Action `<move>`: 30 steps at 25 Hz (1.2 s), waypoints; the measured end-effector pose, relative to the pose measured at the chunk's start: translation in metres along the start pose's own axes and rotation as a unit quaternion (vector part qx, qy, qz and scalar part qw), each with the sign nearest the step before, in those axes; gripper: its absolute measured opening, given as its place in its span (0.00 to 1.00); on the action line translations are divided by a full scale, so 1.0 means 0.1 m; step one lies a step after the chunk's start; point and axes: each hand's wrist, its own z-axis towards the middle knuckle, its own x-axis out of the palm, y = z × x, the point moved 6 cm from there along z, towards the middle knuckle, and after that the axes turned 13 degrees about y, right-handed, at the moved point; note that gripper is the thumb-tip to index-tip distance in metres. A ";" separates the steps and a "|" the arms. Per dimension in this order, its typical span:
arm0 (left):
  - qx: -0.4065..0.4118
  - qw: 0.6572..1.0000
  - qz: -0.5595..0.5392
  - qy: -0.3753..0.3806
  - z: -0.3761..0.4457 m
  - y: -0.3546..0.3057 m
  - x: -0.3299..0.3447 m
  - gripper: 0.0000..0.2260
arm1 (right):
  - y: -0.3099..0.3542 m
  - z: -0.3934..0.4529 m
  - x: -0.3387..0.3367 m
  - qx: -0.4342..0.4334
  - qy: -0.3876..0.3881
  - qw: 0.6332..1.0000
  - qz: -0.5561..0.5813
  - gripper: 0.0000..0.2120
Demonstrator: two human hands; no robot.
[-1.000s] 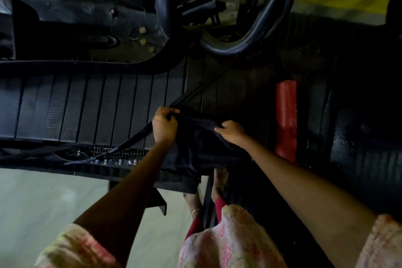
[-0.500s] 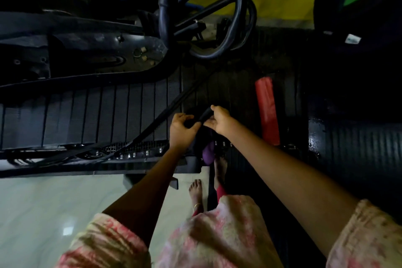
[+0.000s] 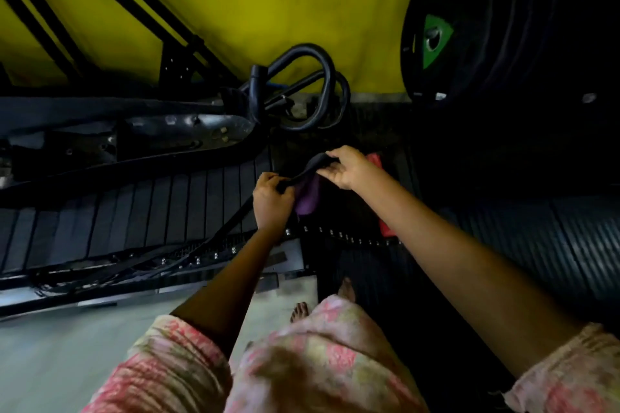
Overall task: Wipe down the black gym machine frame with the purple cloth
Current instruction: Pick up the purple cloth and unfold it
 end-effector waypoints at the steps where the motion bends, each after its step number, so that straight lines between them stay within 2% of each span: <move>1: 0.009 1.000 0.000 -0.002 -0.01 -0.06 -0.06 0.07 | 0.08 -0.09 0.00 -0.009 0.009 1.000 -0.012 0.11; 2: 0.020 1.000 0.002 0.001 -0.03 -0.14 -0.12 0.07 | 0.16 -0.22 0.01 -0.019 0.020 0.999 -0.028 0.07; 4: 0.043 0.999 0.008 0.025 -0.05 -0.30 -0.19 0.08 | 0.32 -0.46 -0.02 -0.047 0.030 0.996 -0.068 0.06; 6: 0.068 0.996 0.020 0.052 -0.06 -0.44 -0.22 0.10 | 0.51 -0.71 -0.13 -0.102 0.008 0.987 -0.125 0.05; 8: 0.093 0.994 0.015 0.062 -0.08 -0.62 -0.25 0.09 | 0.66 -1.01 -0.26 -0.153 -0.022 0.969 -0.194 0.06; 10: 0.111 0.991 -0.012 0.071 -0.12 -0.84 -0.26 0.08 | 0.74 -1.31 -0.45 -0.191 -0.061 0.929 -0.310 0.08; 12: 0.116 0.989 -0.024 0.090 -0.23 -1.11 -0.27 0.08 | 0.79 -1.64 -0.69 -0.234 -0.108 0.851 -0.458 0.08; 15: 0.163 0.978 -0.025 0.130 -0.41 -1.49 -0.26 0.09 | 0.73 -2.16 -0.97 -0.262 -0.138 0.655 -0.695 0.14; 16: 0.190 0.971 -0.011 0.146 -0.48 -1.61 -0.26 0.09 | 0.64 -2.32 -1.07 -0.244 -0.140 0.606 -0.744 0.16; 17: 0.213 0.964 0.001 0.163 -0.53 -1.70 -0.25 0.08 | 0.56 -2.45 -1.15 -0.229 -0.139 0.573 -0.775 0.17; 18: 0.231 0.956 0.003 0.180 -0.58 -1.79 -0.26 0.07 | 0.47 -2.58 -1.21 -0.236 -0.136 0.556 -0.786 0.17; 19: 0.247 0.948 -0.006 0.199 -0.65 -1.87 -0.26 0.06 | 0.41 -2.72 -1.26 -0.269 -0.136 0.555 -0.776 0.17; 20: 0.256 0.941 -0.017 0.222 -0.74 -1.94 -0.26 0.06 | 0.36 -2.87 -1.31 -0.314 -0.142 0.578 -0.740 0.15; 22: 0.256 0.929 -0.051 0.262 -0.93 -2.08 -0.26 0.06 | 0.33 -3.22 -1.40 -0.397 -0.177 0.647 -0.626 0.12; 24: 0.244 0.920 -0.101 0.289 -1.13 -2.23 -0.24 0.07 | 0.31 -3.54 -1.48 -0.417 -0.213 0.686 -0.557 0.10; 25: 0.240 0.917 -0.125 0.294 -1.21 -2.30 -0.25 0.07 | 0.32 -3.66 -1.49 -0.413 -0.220 0.686 -0.557 0.10; 28: 0.239 0.907 -0.155 0.311 -1.34 -2.54 -0.24 0.07 | 0.35 -3.98 -1.46 -0.397 -0.215 0.639 -0.624 0.08; 30: 0.268 0.892 -0.152 0.331 -1.40 -2.74 -0.23 0.06 | 0.40 -4.19 -1.46 -0.371 -0.220 0.621 -0.654 0.08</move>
